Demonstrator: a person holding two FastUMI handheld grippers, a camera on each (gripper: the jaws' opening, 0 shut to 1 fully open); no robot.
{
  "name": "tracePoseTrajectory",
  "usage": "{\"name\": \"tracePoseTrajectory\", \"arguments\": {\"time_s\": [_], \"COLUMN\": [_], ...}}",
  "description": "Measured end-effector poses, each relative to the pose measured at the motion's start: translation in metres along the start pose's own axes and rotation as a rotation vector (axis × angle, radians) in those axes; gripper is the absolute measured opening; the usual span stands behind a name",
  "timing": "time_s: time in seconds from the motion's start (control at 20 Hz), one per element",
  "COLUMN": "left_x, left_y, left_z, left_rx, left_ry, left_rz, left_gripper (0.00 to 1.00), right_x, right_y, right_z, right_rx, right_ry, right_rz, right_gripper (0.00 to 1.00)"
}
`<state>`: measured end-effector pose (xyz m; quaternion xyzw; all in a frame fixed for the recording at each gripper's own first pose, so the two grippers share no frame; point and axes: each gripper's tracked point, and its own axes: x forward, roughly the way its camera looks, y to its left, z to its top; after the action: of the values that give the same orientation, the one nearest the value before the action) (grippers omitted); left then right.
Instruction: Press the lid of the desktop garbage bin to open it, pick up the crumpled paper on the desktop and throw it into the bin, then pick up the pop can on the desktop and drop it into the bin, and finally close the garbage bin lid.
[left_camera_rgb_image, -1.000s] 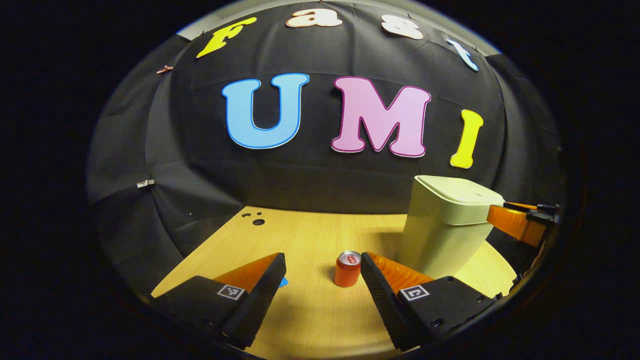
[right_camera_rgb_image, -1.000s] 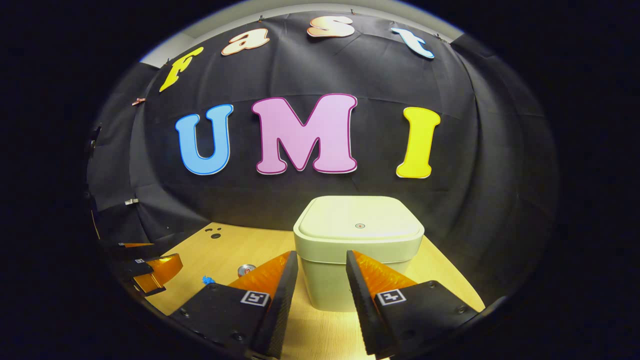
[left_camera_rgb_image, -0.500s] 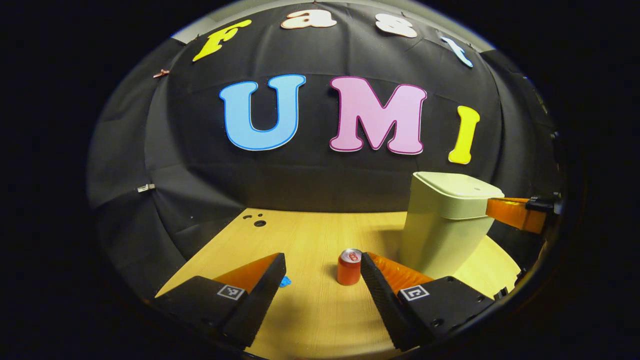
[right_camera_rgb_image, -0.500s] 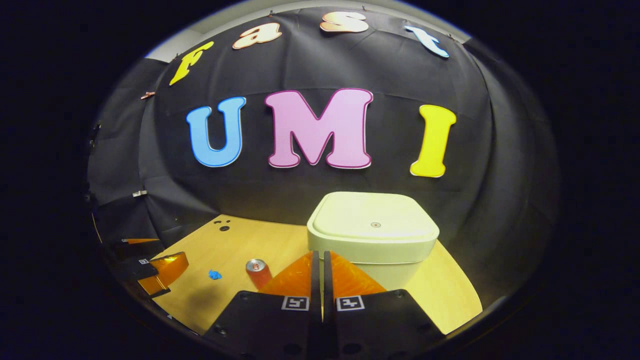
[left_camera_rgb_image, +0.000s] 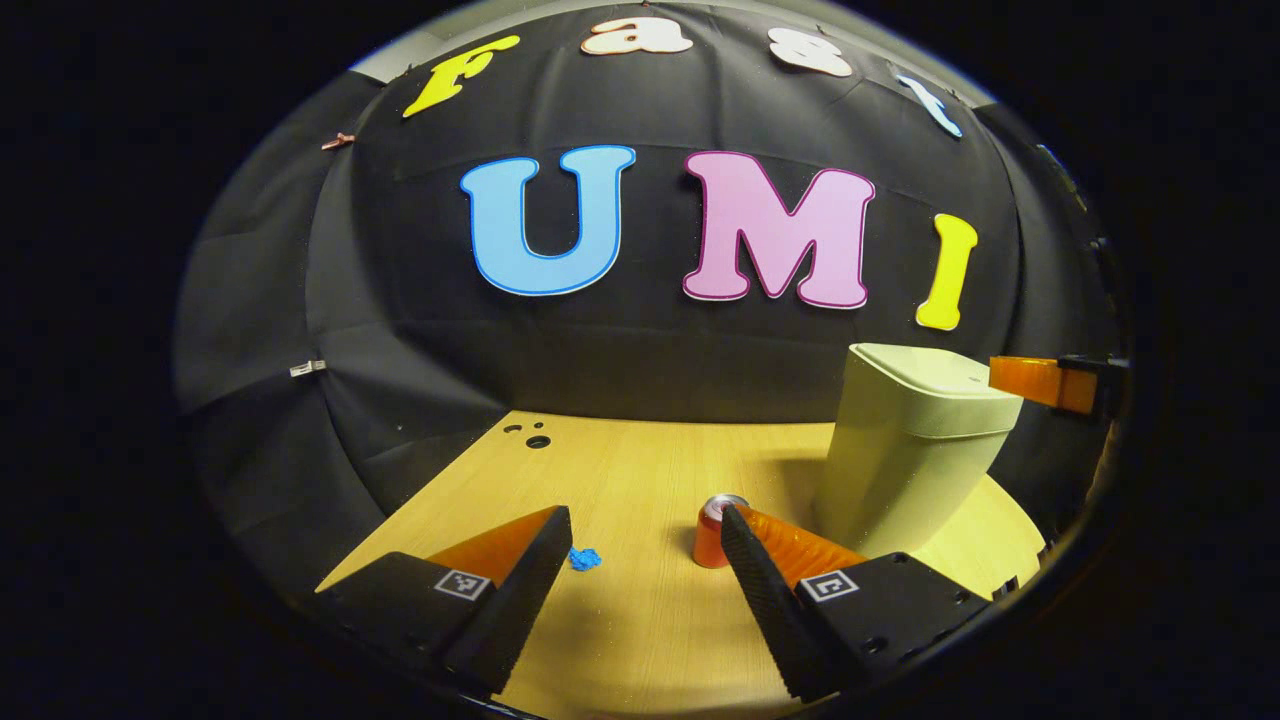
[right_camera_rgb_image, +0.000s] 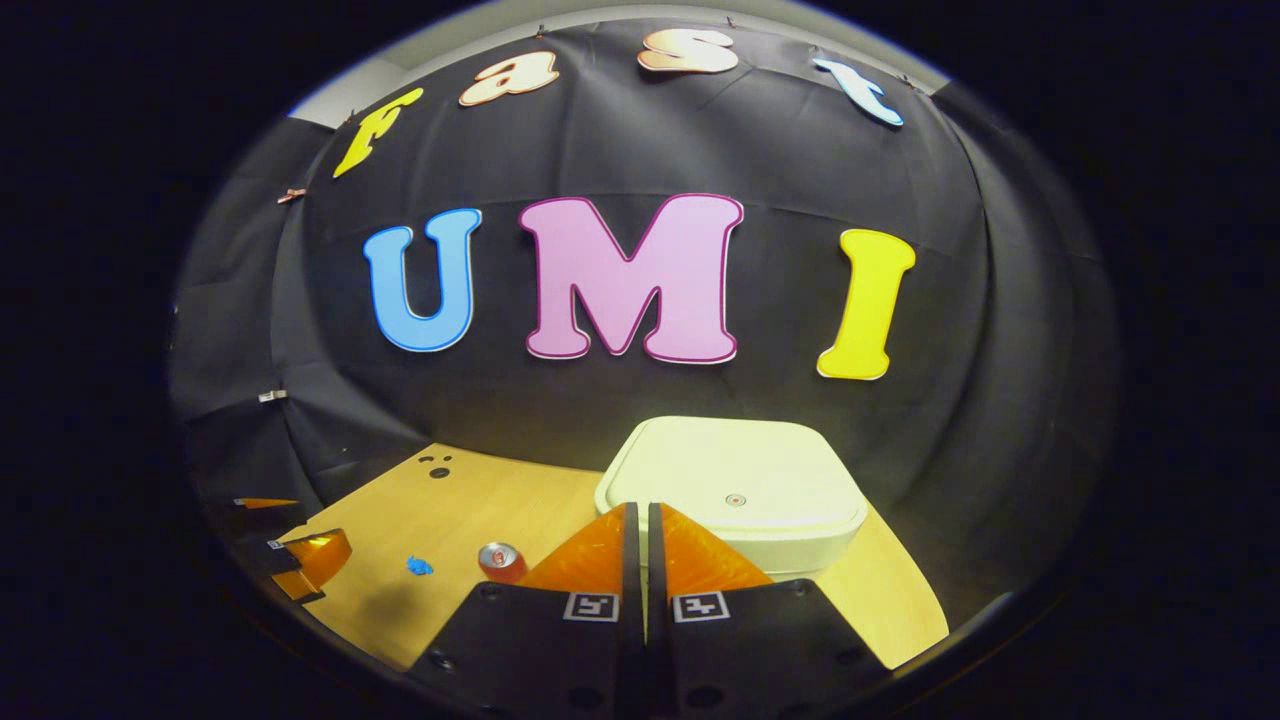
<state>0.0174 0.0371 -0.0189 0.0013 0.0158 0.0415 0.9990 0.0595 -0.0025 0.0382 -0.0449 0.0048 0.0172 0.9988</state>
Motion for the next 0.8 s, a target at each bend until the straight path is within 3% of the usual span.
{"name": "tracePoseTrajectory", "arguments": {"time_s": [0.5,0.8], "left_x": [0.004,0.004], "left_y": [0.011,0.021], "left_z": [-0.001,-0.007], "left_rx": [0.000,-0.009], "left_ry": [0.007,0.025], "left_rz": [0.019,0.038], "left_gripper": [0.96,0.97], "right_x": [0.051,0.060], "right_y": [-0.050,-0.059], "right_z": [-0.007,-0.013], "right_rx": [-0.024,-0.022], "right_ry": [0.033,0.046], "right_rz": [-0.128,-0.147], "right_gripper": [0.05,0.05]}}
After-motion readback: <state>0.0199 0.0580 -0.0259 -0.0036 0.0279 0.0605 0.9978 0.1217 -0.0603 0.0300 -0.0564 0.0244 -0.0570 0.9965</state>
